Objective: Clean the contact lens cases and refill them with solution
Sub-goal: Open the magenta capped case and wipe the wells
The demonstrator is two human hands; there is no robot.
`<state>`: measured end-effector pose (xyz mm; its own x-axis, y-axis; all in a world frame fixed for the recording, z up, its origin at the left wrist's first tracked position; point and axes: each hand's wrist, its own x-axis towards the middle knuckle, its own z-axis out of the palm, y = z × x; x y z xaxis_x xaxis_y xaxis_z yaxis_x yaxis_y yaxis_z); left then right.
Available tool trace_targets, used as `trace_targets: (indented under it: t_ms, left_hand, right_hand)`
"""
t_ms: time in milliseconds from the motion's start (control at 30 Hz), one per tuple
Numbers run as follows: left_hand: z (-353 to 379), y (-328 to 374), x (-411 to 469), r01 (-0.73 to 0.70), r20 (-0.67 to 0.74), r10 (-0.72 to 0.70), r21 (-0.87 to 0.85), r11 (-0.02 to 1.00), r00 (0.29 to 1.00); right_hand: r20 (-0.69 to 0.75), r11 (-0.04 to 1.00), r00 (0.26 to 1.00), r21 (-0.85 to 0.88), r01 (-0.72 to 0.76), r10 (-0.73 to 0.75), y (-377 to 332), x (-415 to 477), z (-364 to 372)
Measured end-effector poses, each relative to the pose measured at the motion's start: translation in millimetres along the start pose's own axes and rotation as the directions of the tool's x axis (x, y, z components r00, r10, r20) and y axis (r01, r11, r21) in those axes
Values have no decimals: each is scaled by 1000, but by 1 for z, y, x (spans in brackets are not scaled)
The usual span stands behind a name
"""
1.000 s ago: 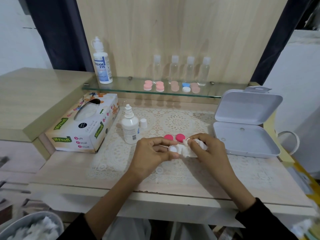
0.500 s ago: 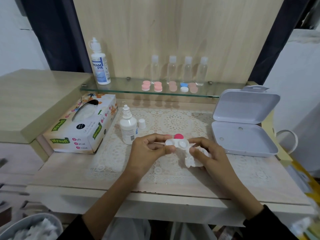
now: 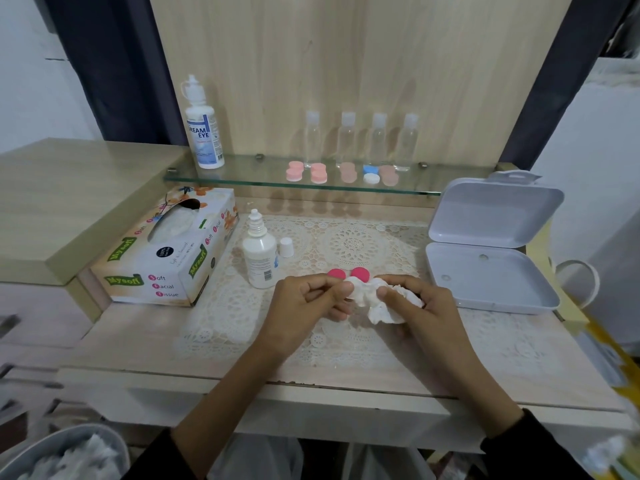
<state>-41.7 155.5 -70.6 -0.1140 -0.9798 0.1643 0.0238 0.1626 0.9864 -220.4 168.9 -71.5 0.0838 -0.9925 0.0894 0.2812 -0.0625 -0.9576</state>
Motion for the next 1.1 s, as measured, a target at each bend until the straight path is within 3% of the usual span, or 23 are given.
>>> trace_targets:
  t_ms: [100, 200, 300, 433, 600, 733, 967, 1100]
  left_hand:
    - [-2, 0, 1, 32, -13, -32, -44, 999, 999]
    - [-4, 1, 2, 57, -20, -59, -82, 995, 998]
    - [-5, 1, 2, 72, -17, -74, -103, 992, 997]
    - [-6, 1, 1, 91, 4, -91, -118, 989, 996]
    - [-7, 0, 1, 95, 32, -92, -103, 990, 995]
    - [-5, 1, 0, 100, 62, -94, -92, 991, 994]
    - [-5, 2, 0, 75, 106, -64, -103, 992, 992]
    - [-6, 2, 0, 60, 122, -43, -139, 989, 992]
  right_hand:
    - [-98, 980, 986, -162, 116, -133, -1, 3, -2]
    - [-171, 878, 921, -403, 258, -349, -5, 6, -6]
    - [-67, 768, 887, -531, 356, -458, -1, 9, -5]
    - [142, 426, 776, -768, 477, -614, 14, 12, -7]
    - [267, 254, 708, -804, 538, -654, 14, 9, -3]
    - [343, 223, 705, -785, 578, -620, 16, 7, 4]
    - [314, 278, 694, -751, 599, -648, 12, 8, 20]
    - [331, 242, 681, -761, 602, -653, 10, 7, 25]
